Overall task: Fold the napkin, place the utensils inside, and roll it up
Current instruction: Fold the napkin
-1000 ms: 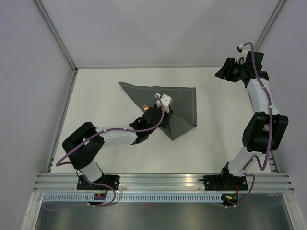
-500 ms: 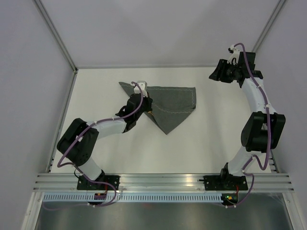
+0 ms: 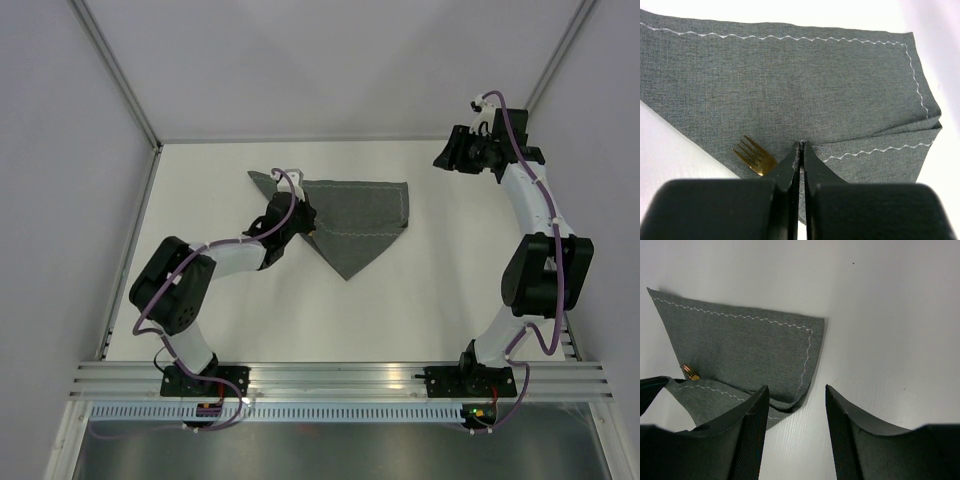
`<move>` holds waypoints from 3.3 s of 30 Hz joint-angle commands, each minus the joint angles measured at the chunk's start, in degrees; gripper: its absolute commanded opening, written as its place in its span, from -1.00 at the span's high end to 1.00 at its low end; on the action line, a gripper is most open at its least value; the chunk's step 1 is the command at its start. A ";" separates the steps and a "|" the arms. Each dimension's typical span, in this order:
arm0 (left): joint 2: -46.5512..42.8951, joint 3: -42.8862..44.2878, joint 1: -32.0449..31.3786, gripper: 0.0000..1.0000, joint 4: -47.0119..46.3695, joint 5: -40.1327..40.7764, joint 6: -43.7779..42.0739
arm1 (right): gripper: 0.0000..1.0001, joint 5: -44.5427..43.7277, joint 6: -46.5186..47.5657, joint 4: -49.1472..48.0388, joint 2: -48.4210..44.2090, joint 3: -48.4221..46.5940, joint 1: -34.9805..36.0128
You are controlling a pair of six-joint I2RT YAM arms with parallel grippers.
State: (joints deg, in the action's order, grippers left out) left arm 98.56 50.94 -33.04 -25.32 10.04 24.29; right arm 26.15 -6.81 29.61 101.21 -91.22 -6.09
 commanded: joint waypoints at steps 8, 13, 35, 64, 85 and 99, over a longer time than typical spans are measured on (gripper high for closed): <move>1.81 4.34 2.36 0.41 1.50 -3.10 3.48 | -0.09 -0.84 0.74 0.36 0.22 0.17 0.64; 1.72 5.49 3.59 0.23 2.03 -4.85 3.30 | -0.09 -0.66 0.83 0.19 0.22 0.43 0.73; 9.35 24.55 22.92 -0.19 23.65 -0.63 12.36 | -0.11 -1.81 13.40 7.57 0.66 1.31 7.93; 30.90 44.60 27.24 -0.04 31.12 -4.86 18.42 | 0.09 -1.81 15.07 7.22 3.56 2.89 8.90; 22.04 27.65 27.76 0.88 -0.12 -19.95 12.72 | 0.14 -2.33 15.24 6.78 3.29 3.68 8.90; 9.63 12.26 26.36 0.90 -21.08 -39.83 7.70 | 0.15 -2.95 15.60 7.22 1.98 4.65 8.99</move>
State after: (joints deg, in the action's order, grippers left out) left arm 111.90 64.88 -5.91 -38.35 -22.57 35.90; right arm 23.68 8.25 37.21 104.75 -86.80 2.68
